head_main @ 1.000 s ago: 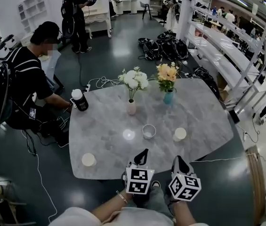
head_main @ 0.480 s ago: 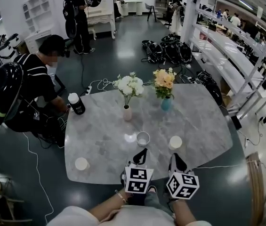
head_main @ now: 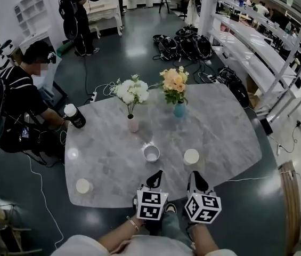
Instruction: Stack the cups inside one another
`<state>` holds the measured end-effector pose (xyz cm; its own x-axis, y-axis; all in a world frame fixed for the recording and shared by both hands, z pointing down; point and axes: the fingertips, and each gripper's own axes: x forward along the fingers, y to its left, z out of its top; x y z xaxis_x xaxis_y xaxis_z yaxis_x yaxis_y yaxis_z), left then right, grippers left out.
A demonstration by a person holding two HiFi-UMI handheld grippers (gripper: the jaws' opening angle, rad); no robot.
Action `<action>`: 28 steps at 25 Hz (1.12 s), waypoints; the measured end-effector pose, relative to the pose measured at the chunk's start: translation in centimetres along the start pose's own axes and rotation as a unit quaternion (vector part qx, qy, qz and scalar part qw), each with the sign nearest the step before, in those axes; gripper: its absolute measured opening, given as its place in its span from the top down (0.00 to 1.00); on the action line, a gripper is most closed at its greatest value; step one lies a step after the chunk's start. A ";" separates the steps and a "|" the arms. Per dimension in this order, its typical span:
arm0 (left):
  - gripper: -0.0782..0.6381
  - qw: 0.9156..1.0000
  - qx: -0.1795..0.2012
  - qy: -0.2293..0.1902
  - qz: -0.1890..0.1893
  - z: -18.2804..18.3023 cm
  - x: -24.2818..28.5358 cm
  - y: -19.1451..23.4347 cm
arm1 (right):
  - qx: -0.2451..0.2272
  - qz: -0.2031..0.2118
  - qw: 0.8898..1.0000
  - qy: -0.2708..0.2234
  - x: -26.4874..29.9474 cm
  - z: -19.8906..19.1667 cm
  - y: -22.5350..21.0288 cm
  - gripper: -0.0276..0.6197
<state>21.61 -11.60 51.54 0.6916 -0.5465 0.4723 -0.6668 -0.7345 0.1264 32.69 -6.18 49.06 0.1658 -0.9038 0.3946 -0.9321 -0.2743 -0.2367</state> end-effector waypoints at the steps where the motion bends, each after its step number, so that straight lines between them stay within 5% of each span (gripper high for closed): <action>1: 0.90 1.000 -0.001 0.003 0.001 -0.2 0.3 0.0 | 0.000 0.002 1.000 0.003 0.4 -0.2 -0.2 0.94; 28: 0.90 0.997 -0.023 0.070 0.028 -5.1 5.3 0.0 | 0.011 0.013 0.996 0.090 7.1 -5.5 -4.1 0.72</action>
<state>23.80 -12.44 58.50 0.6091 -0.5220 0.5971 -0.7176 -0.6834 0.1345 35.92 -9.70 57.73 0.0796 -0.8375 0.5406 -0.9276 -0.2608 -0.2673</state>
